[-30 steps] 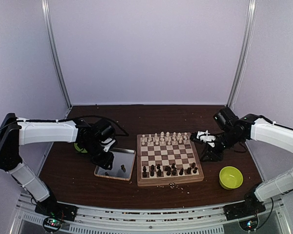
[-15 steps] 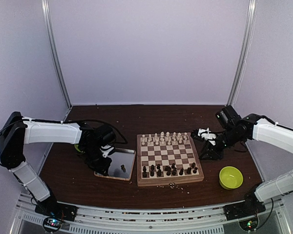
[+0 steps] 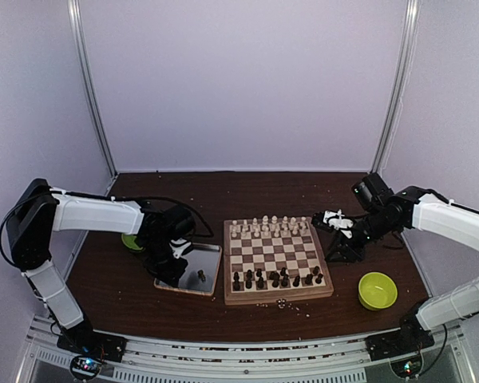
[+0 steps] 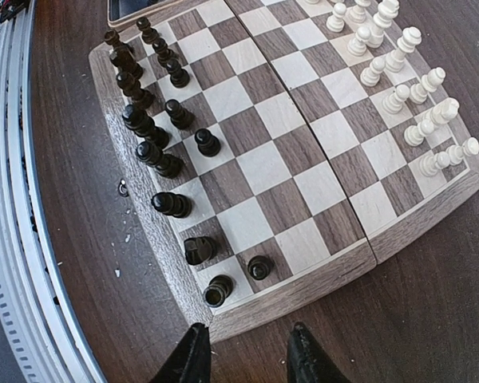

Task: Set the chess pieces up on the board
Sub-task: Pick up the pawn from the storage box.

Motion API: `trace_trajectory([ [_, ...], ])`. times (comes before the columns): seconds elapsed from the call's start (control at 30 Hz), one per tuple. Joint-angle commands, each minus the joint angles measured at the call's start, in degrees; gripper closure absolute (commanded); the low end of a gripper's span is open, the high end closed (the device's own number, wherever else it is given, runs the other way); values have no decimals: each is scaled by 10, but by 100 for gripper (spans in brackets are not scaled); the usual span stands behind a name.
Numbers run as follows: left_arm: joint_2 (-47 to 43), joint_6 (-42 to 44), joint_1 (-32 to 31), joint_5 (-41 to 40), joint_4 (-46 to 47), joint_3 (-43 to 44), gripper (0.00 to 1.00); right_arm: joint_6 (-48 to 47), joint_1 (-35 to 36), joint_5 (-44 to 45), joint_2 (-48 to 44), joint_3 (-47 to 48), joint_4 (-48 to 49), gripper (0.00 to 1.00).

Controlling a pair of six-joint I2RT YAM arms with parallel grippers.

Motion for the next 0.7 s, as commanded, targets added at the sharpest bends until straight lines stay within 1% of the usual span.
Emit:
trace_trajectory([
  [0.0, 12, 13, -2, 3, 13, 19, 93, 0, -3, -8, 10, -1, 1, 67],
  [0.07, 16, 16, -2, 2, 12, 21, 99, 0, -3, -8, 11, 0, 1, 67],
  [0.23, 36, 24, 0, 11, 15, 31, 100, 1, -3, -7, 15, 0, 0, 67],
  [0.43, 18, 23, 32, 122, 91, 19, 100, 2, -3, -6, 19, 1, 0, 68],
  [0.67, -17, 28, 42, 201, 94, 61, 100, 3, -3, -7, 25, 3, -1, 68],
])
